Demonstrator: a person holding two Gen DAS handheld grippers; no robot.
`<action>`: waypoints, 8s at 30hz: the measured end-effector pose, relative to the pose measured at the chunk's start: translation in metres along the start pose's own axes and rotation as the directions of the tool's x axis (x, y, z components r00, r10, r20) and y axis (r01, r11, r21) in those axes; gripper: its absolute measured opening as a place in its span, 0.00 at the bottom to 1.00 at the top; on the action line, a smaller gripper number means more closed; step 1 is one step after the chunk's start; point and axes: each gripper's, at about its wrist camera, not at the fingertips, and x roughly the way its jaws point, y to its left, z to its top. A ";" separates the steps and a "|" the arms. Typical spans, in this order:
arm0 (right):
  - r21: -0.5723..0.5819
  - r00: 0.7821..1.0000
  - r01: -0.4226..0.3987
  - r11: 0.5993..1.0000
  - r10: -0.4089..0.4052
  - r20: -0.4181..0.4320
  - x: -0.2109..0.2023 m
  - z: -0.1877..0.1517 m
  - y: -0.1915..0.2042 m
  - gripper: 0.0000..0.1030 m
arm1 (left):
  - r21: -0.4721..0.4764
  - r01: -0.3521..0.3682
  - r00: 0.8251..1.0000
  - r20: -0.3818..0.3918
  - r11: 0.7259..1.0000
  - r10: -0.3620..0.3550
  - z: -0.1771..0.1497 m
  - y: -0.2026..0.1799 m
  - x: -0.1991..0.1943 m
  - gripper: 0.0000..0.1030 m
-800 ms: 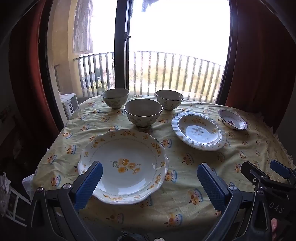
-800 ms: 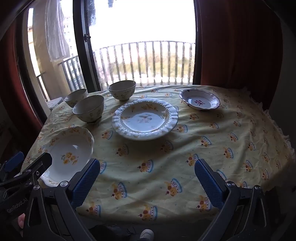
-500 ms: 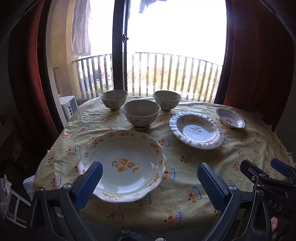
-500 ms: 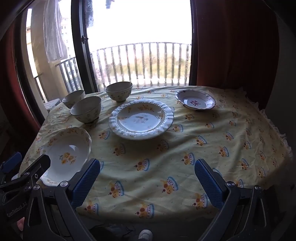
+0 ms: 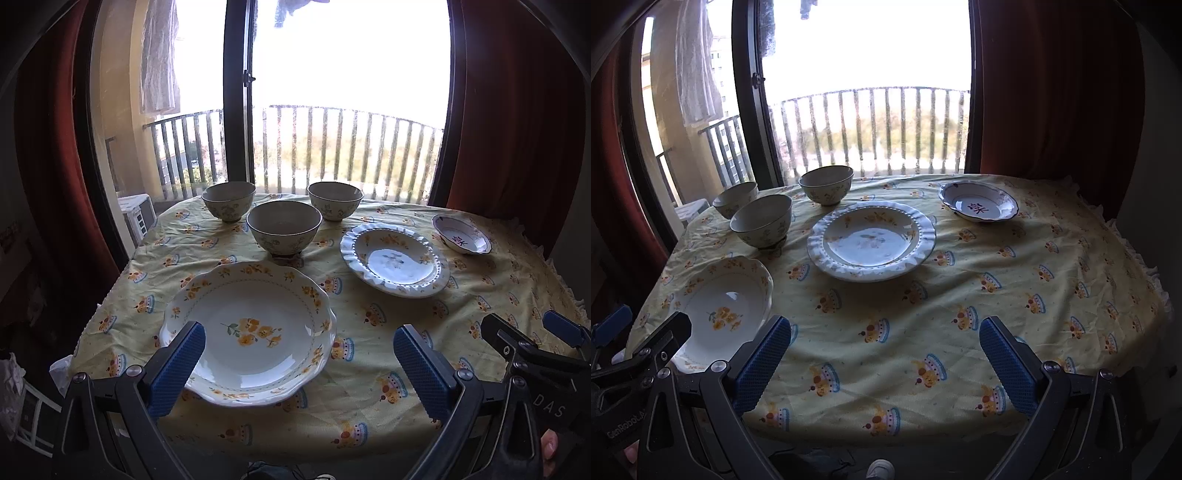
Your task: Organize plates and bowls
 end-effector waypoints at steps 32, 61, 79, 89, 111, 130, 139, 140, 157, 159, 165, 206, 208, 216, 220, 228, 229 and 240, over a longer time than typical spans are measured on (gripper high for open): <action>-0.003 1.000 0.005 1.000 -0.005 0.005 0.007 0.000 -0.002 1.00 | -0.011 0.004 1.000 -0.010 1.000 -0.004 -0.002 0.003 0.008 1.00; 0.003 1.000 0.014 1.000 -0.014 0.006 0.009 0.005 -0.008 1.00 | 0.006 -0.001 1.000 -0.011 1.000 0.001 0.002 -0.005 0.011 1.00; 0.004 1.000 -0.003 1.000 0.003 0.010 0.011 0.006 -0.007 1.00 | 0.010 -0.020 0.999 -0.030 1.000 0.020 0.004 -0.001 0.017 0.97; -0.064 0.998 -0.053 0.997 0.051 -0.030 0.029 0.012 0.036 0.96 | 0.008 -0.028 0.995 -0.096 1.000 0.029 0.017 0.027 0.039 0.84; -0.025 0.963 -0.049 0.998 0.041 -0.267 0.128 0.027 0.144 0.89 | 0.088 0.000 0.949 -0.313 0.996 0.028 0.037 0.111 0.140 0.76; -0.005 0.880 0.056 0.998 -0.051 -0.472 0.183 0.002 0.176 0.72 | 0.053 0.152 0.849 -0.518 0.987 -0.103 0.023 0.136 0.196 0.67; 0.002 0.881 0.041 0.999 -0.035 -0.471 0.192 0.009 0.178 0.70 | 0.041 0.151 0.843 -0.527 0.988 -0.107 0.022 0.133 0.205 0.69; 0.003 0.882 0.035 0.999 -0.030 -0.470 0.193 0.009 0.177 0.70 | 0.036 0.148 0.844 -0.526 0.988 -0.107 0.022 0.133 0.205 0.69; -0.043 0.889 -0.009 0.999 -0.012 -0.457 0.183 0.025 0.149 0.70 | -0.018 0.092 0.856 -0.510 0.996 -0.088 0.028 0.103 0.184 0.68; -0.054 0.891 -0.013 0.998 -0.013 -0.453 0.179 0.027 0.140 0.70 | -0.026 0.084 0.857 -0.508 0.996 -0.085 0.028 0.094 0.181 0.68; -0.074 0.897 -0.037 0.997 0.000 -0.443 0.172 0.035 0.111 0.70 | -0.042 0.044 0.863 -0.502 0.998 -0.059 0.029 0.063 0.170 0.68; 0.003 0.909 0.050 0.999 -0.044 -0.413 0.164 0.054 -0.153 0.69 | 0.034 0.152 0.874 -0.472 0.988 -0.118 0.026 -0.193 0.173 0.68; 0.011 0.907 0.067 0.998 -0.056 -0.418 0.165 0.052 -0.164 0.69 | 0.041 0.168 0.868 -0.480 0.985 -0.128 0.022 -0.205 0.175 0.68; 0.028 0.887 0.114 0.993 -0.088 -0.454 0.175 0.045 -0.200 0.69 | 0.053 0.199 0.842 -0.519 0.979 -0.143 0.010 -0.237 0.185 0.68; 0.038 0.874 0.115 0.993 -0.082 -0.480 0.184 0.042 -0.213 0.69 | 0.070 0.196 0.841 -0.526 0.978 -0.130 0.006 -0.249 0.191 0.68; 0.062 0.853 0.106 0.992 -0.058 -0.519 0.204 0.043 -0.226 0.69 | 0.060 0.165 0.836 -0.537 0.984 -0.107 0.006 -0.255 0.206 0.69; 0.063 0.853 0.100 0.993 -0.053 -0.520 0.206 0.043 -0.225 0.69 | 0.060 0.159 0.839 -0.535 0.986 -0.102 0.006 -0.256 0.207 0.69; 0.073 0.852 0.091 0.993 -0.039 -0.523 0.211 0.046 -0.225 0.69 | 0.056 0.164 0.828 -0.551 0.985 -0.106 0.009 -0.253 0.210 0.72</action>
